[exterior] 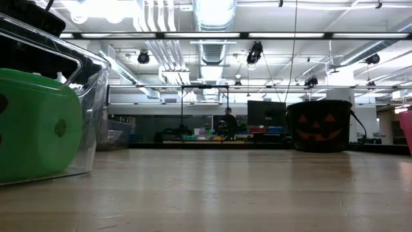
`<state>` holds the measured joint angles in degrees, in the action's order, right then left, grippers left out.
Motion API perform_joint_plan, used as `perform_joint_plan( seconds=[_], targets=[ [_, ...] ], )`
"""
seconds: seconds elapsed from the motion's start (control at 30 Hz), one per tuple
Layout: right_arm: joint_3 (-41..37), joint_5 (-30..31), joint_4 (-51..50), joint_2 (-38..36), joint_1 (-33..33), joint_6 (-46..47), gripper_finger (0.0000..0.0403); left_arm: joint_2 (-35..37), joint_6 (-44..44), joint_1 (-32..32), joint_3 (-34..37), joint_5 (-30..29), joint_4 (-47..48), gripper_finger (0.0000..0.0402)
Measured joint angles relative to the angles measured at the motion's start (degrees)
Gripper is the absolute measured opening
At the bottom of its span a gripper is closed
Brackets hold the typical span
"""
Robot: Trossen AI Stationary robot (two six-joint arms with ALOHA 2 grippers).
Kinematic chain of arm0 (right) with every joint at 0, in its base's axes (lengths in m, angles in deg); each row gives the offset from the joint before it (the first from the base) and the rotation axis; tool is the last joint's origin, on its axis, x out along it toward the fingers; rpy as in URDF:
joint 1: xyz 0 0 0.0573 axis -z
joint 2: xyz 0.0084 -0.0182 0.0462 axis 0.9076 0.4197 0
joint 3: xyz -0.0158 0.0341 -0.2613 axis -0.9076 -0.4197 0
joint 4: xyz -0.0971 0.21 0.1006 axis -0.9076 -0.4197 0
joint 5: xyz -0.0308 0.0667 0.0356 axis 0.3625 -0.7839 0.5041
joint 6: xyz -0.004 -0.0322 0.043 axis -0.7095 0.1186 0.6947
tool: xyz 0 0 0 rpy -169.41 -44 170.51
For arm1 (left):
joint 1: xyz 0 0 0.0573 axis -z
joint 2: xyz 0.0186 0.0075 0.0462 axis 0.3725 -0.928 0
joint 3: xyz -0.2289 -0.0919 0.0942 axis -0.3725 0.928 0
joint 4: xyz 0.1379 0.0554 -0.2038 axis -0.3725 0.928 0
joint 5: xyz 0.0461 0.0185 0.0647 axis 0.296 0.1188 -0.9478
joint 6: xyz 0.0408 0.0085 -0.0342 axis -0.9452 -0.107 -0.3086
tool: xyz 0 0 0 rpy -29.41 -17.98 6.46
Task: Pick & Place Toys
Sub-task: Put the green game piece into the pink bin, then return to Home Position
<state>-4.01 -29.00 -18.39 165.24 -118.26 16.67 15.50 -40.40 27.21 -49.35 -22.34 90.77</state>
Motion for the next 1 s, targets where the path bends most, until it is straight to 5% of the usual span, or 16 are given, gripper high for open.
perform_joint_plan(
  seconds=[0.47, 0.73, 1.0],
  targets=[
    [0.20, -6.44, -6.82, 7.85, -0.09, 10.96, 0.0159, 0.00, 0.00, 0.00, -0.02, -0.22, 0.04, 0.0222],
    [-0.02, -5.76, -7.87, 4.75, 0.10, 18.70, 0.0331, -0.04, 0.00, 0.00, -0.02, -0.27, 0.04, 0.0222],
    [1.49, -0.52, -9.84, 3.87, 0.17, 18.06, 0.0370, -0.04, 0.00, -0.02, -0.02, -0.31, 0.04, 0.0222]
  ],
)
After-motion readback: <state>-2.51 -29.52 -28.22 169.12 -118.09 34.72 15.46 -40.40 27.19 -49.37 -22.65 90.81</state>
